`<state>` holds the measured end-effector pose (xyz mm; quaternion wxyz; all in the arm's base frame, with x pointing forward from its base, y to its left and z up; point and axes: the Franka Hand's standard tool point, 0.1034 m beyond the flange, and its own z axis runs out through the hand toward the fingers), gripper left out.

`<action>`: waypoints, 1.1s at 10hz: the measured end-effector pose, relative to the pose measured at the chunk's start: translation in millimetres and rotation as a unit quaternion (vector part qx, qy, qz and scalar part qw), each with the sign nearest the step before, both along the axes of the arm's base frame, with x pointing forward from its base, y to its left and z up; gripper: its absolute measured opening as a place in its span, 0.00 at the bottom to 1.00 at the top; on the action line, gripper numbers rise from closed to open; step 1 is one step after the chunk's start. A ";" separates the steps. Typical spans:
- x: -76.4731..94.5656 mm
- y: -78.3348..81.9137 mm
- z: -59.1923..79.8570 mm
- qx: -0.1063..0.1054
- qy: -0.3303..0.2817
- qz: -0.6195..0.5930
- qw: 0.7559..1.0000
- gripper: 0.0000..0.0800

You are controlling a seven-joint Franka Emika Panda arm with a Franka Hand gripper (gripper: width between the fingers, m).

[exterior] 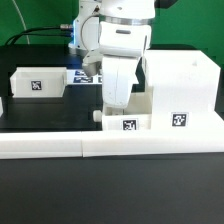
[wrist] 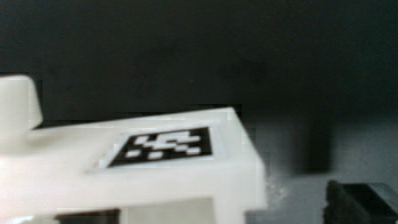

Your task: Assemble drawer

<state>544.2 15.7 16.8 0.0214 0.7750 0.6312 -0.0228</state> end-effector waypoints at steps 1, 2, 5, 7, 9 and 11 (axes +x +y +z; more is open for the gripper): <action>0.4 -1.1 8.0 -0.002 0.003 -0.001 1.000 0.78; 1.6 -2.5 18.7 -0.003 0.003 -0.003 1.000 0.81; 2.4 -8.8 43.2 -0.005 -0.005 -0.005 1.000 0.81; 3.9 -28.9 50.1 -0.007 -0.006 0.012 1.000 0.81; 3.6 -31.1 49.2 -0.007 -0.005 0.007 1.000 0.81; 3.4 -38.0 48.5 -0.007 -0.005 0.009 1.000 0.81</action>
Offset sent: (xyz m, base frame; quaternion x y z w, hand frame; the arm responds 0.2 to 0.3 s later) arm -0.0109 -0.0099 0.0378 0.0069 -0.0261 -0.0089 0.9996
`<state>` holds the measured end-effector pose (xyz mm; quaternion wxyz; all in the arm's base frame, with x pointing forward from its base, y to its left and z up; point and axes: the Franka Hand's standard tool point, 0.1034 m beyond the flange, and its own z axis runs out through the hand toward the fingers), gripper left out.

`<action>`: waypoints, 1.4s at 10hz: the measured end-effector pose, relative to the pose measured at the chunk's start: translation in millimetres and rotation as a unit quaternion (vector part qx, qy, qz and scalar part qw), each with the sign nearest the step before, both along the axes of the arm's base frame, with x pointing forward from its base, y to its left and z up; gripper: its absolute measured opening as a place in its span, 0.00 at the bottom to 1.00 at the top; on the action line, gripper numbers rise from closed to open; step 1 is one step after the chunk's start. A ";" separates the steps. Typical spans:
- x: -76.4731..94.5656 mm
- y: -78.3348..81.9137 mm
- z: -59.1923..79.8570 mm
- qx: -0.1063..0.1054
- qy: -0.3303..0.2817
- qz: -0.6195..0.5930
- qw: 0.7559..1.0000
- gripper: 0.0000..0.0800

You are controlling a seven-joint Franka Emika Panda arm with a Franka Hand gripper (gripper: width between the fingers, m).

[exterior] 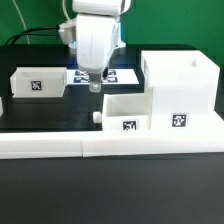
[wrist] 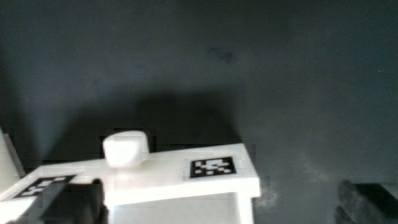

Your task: Assemble drawer

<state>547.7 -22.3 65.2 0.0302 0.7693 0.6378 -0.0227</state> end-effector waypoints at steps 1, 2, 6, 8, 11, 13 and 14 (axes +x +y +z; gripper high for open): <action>1.4 -7.0 -7.4 0.005 -0.005 0.024 1.000 0.81; 0.5 -21.7 -15.4 0.023 -0.010 0.029 0.999 0.81; -9.9 -53.1 -35.9 0.079 -0.005 0.041 0.996 0.81; -15.0 -51.4 -48.6 0.098 0.002 0.044 0.994 0.81; -14.1 -24.6 -54.6 0.102 0.008 0.060 0.993 0.81; -14.0 -19.9 -55.4 0.102 0.011 0.061 0.993 0.81; -14.3 -22.1 -55.6 0.102 0.011 0.059 0.993 0.81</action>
Offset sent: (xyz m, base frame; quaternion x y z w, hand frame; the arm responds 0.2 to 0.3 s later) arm 0.0038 0.0080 -0.0099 -0.0005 0.1446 -0.0153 0.9894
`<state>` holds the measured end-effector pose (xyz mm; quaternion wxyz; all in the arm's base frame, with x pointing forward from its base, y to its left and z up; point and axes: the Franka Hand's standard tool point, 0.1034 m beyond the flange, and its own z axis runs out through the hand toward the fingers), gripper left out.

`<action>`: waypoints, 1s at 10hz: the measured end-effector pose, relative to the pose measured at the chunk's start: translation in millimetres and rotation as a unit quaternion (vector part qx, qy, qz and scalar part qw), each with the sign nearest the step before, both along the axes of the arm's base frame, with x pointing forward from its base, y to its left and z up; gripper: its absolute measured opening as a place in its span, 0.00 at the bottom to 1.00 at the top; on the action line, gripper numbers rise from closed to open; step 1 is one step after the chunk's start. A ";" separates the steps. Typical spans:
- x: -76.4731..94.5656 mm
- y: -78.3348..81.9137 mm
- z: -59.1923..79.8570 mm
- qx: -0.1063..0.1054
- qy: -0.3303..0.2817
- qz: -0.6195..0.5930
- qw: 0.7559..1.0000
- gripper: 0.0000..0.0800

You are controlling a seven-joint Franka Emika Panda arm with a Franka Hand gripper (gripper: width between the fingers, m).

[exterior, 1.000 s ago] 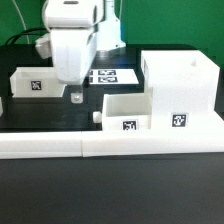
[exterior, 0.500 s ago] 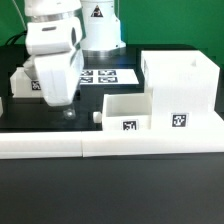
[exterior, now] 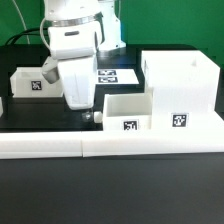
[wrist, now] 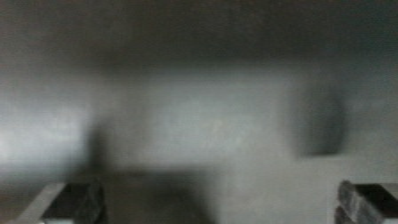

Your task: Assemble drawer

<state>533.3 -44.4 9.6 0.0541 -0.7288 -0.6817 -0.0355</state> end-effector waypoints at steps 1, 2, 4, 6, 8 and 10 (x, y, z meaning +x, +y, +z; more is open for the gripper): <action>-0.1 0.0 -0.2 0.000 0.000 0.000 1.000 0.81; -0.1 1.6 -0.6 0.000 0.000 0.000 1.000 0.81; 1.6 18.0 -1.0 0.004 0.000 -0.007 1.000 0.81; 2.3 19.6 -0.7 0.003 0.004 -0.023 1.000 0.81; 2.7 21.9 -0.5 -0.002 0.007 -0.042 0.999 0.81; 2.4 21.0 -0.6 -0.002 0.008 -0.053 0.999 0.81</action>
Offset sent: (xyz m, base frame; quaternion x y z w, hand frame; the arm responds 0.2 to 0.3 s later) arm 0.0078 0.0379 0.0033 -0.0145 0.0087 -0.0059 0.9998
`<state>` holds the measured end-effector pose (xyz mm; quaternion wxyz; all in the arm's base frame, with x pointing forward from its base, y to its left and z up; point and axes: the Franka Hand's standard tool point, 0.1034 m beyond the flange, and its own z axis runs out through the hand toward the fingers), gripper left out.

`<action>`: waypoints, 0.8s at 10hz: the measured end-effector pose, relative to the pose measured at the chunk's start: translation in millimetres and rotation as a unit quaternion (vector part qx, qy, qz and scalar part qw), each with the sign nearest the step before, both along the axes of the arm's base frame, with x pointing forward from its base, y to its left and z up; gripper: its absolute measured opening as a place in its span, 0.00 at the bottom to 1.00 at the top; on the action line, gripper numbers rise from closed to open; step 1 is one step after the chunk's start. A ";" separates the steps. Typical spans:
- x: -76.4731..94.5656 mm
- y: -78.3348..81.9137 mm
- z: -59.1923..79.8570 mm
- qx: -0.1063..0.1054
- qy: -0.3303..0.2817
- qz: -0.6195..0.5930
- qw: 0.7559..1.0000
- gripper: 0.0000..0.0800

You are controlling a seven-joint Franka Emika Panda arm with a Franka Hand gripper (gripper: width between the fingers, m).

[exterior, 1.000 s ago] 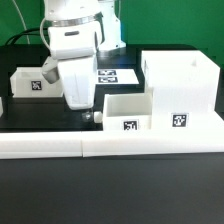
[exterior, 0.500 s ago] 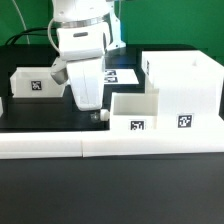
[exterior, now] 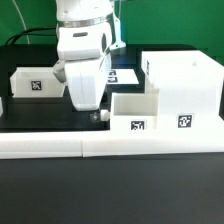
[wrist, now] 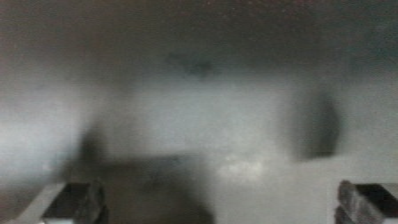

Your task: Assemble drawer

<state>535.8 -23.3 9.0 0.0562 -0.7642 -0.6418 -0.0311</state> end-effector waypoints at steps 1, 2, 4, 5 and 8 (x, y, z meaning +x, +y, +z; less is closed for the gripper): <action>-0.2 -0.1 -0.2 0.000 0.000 0.000 1.000 0.81; 0.8 -2.4 0.0 0.000 -0.002 0.033 0.999 0.81; 10.3 -7.7 3.7 -0.003 -0.003 0.080 0.997 0.81; 13.7 -9.2 5.7 -0.006 -0.004 0.084 0.996 0.81; 12.1 -9.3 4.6 -0.006 -0.003 0.083 0.997 0.81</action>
Offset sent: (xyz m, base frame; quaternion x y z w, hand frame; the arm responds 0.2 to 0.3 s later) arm 0.0312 0.0058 0.0074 0.0144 0.0015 -0.1732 0.9848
